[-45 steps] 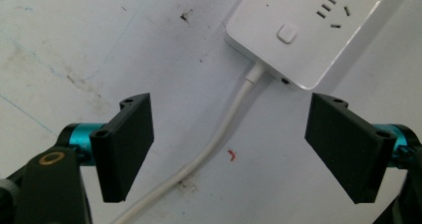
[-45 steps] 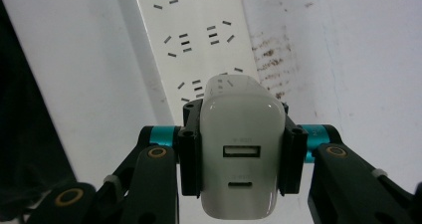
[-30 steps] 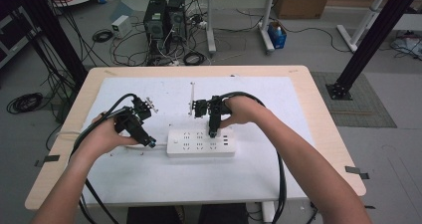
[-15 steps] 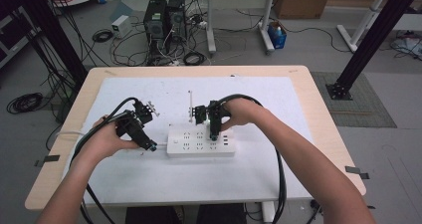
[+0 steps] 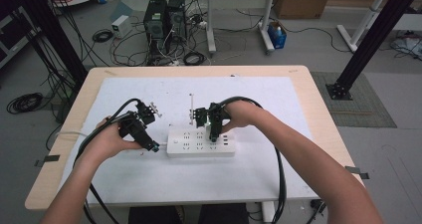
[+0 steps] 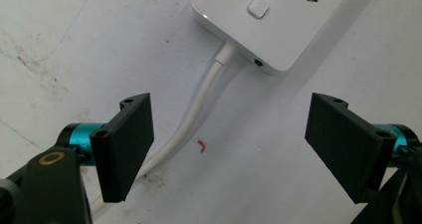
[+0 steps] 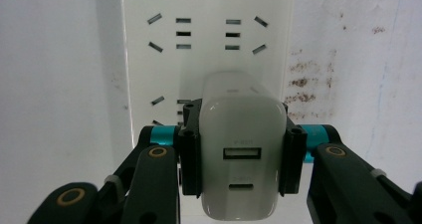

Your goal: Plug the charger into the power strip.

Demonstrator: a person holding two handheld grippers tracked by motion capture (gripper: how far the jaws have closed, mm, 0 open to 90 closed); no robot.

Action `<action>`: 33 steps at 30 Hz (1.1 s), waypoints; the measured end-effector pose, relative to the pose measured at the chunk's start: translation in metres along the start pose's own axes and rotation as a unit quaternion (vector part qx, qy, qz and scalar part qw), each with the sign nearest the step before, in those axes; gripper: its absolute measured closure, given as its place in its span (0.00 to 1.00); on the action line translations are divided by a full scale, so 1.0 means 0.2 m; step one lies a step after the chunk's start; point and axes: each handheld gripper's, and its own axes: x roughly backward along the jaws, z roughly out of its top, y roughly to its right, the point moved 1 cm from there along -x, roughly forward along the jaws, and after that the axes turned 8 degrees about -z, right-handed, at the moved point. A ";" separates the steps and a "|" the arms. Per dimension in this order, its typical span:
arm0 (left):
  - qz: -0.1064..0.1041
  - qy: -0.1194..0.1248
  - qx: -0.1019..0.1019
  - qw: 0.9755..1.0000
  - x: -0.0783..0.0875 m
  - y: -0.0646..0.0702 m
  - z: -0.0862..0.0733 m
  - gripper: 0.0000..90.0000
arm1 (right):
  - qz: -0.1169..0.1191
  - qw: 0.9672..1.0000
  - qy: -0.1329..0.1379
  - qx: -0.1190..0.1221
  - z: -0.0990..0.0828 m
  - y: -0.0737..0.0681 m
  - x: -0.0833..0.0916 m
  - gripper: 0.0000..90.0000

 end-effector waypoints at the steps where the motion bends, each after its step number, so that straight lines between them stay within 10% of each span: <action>1: -0.002 0.001 -0.002 1.000 -0.01 0.01 0.01 0.22 | 0.001 1.000 0.003 -0.001 0.00 0.00 0.00 0.70; 8: -0.006 0.005 -0.007 1.000 -0.02 0.03 0.02 0.22 | -0.032 0.999 -0.011 0.016 0.03 -0.05 -0.01 0.70; 19: -0.007 0.015 -0.012 1.000 0.01 0.05 0.03 0.22 | -0.001 1.000 -0.007 -0.007 0.02 -0.01 -0.02 0.69; 21: -0.007 0.017 -0.016 1.000 0.01 0.06 0.03 0.22 | 0.038 0.998 -0.023 -0.043 0.01 0.03 -0.03 0.40; 23: -0.008 0.023 -0.017 1.000 0.01 0.05 0.02 0.22 | 0.020 0.998 -0.016 -0.064 -0.01 0.05 -0.01 0.31; 28: -0.015 0.037 -0.016 0.999 0.02 0.04 0.03 0.22 | 0.023 0.985 0.082 -0.151 -0.14 0.09 0.21 0.25; 33: -0.019 0.038 -0.030 0.999 0.03 0.02 0.03 0.22 | -0.022 0.972 0.090 -0.216 -0.32 0.08 0.33 0.22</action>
